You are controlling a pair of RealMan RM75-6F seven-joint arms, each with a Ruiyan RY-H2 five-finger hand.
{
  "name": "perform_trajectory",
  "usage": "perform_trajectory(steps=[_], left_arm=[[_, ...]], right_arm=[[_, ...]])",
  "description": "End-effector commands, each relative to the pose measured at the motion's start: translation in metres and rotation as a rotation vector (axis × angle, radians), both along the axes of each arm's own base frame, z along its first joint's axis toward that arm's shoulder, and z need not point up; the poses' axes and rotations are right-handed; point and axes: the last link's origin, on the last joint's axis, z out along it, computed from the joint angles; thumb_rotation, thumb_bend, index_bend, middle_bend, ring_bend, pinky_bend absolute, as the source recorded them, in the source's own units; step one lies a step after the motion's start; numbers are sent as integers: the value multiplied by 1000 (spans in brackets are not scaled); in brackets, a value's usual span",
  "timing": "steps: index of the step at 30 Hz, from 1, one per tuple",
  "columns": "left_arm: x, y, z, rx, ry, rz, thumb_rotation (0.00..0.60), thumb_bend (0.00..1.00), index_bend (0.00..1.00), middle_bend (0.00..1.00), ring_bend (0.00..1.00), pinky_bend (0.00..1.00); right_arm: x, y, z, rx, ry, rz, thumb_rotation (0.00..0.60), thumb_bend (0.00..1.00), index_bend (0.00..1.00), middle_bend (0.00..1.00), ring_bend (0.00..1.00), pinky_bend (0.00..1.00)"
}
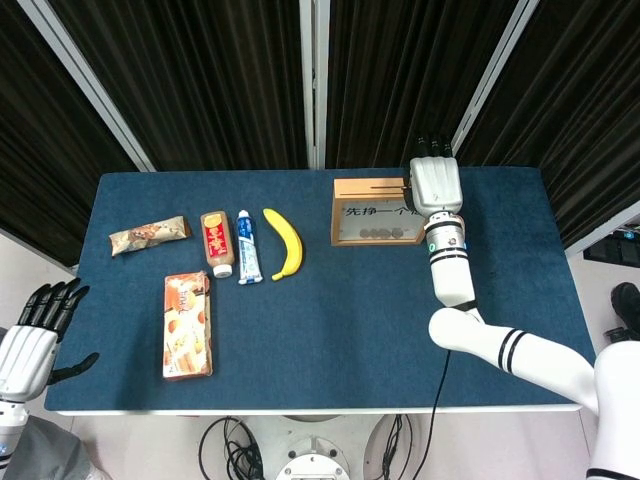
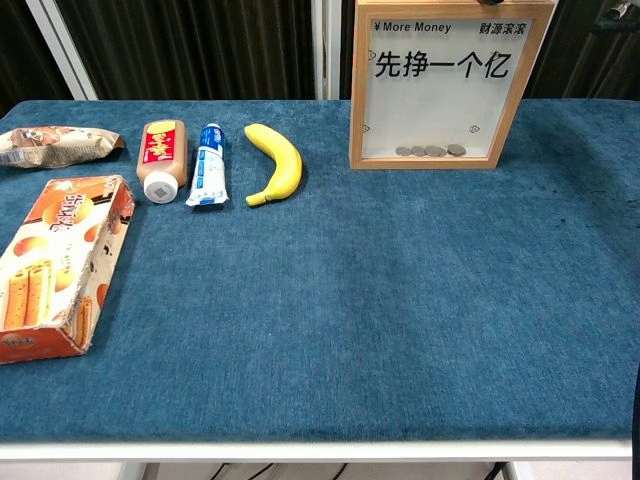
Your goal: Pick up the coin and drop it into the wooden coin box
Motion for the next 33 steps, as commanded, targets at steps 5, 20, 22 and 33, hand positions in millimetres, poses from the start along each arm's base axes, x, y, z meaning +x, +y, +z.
perform_trajectory(steps=[5,20,22,33], left_arm=[[0,0,0,2,-2,-1,600,147,16,0,0,0],[-4,-1,2,7,-9,5,600,147,16,0,0,0],[-4,-1,1,6,-8,4,600,147,16,0,0,0],[-2,-1,2,9,-9,1,600,147,16,0,0,0]], right_arm=[[1,1,-3,5,3,-1,600,378,832,65,0,0],[0,1,-4,23,-2,-13,600,368,361,44,0,0],[-1,1,-4,26,-3,-14,600,365,261,42,0,0],[-3,7,8,17,-44,18,600,360,32,26,0,0]])
